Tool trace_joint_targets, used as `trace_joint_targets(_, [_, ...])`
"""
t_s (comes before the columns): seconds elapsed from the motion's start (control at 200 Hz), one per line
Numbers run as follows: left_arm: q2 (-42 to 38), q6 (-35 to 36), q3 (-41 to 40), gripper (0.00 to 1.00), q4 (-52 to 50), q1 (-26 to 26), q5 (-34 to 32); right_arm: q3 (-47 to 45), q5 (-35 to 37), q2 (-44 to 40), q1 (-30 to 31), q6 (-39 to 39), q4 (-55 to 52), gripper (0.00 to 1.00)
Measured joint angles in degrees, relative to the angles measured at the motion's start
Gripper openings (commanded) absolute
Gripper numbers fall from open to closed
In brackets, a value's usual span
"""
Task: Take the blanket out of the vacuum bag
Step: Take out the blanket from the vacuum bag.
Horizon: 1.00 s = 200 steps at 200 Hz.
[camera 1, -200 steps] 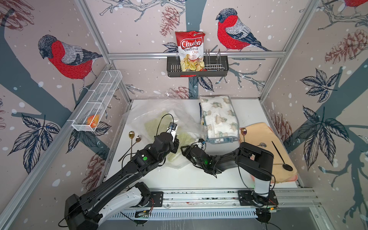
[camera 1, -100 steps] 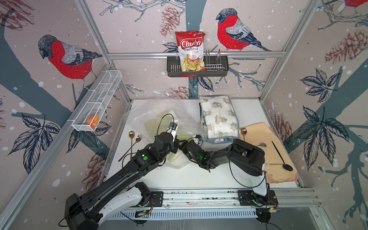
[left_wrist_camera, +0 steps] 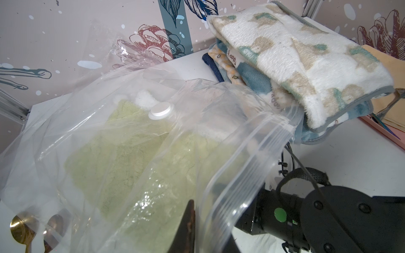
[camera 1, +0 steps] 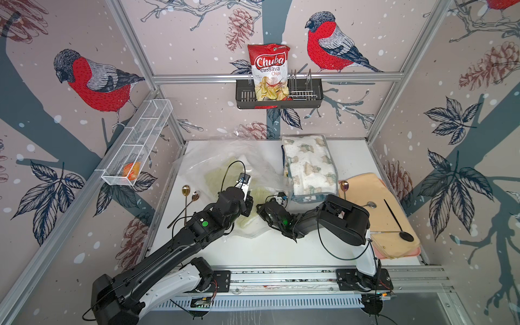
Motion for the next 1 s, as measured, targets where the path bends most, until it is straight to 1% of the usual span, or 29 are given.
trace_joint_targets(0.035, [0.0,0.0,0.0,0.15,0.0,0.0,0.0,-0.28,-0.26,-0.26,-0.07,-0.22,0.13,0.0])
trace_joint_targets(0.475, [0.28,0.0,-0.02,0.15,0.0,0.0,-0.22,-3.06,-1.27,-4.9,0.02,-4.55,3.13,0.0])
trace_joint_targets(0.78, [0.24,0.0,-0.02,0.15,0.0,0.0,-0.37,-6.05,-0.59,-12.85,1.86,-8.39,3.63,0.0])
trace_joint_targets(1.0, [-0.09,0.0,-0.13,0.15,0.0,0.0,-0.42,-7.45,-0.11,-16.33,2.95,-10.05,3.65,0.0])
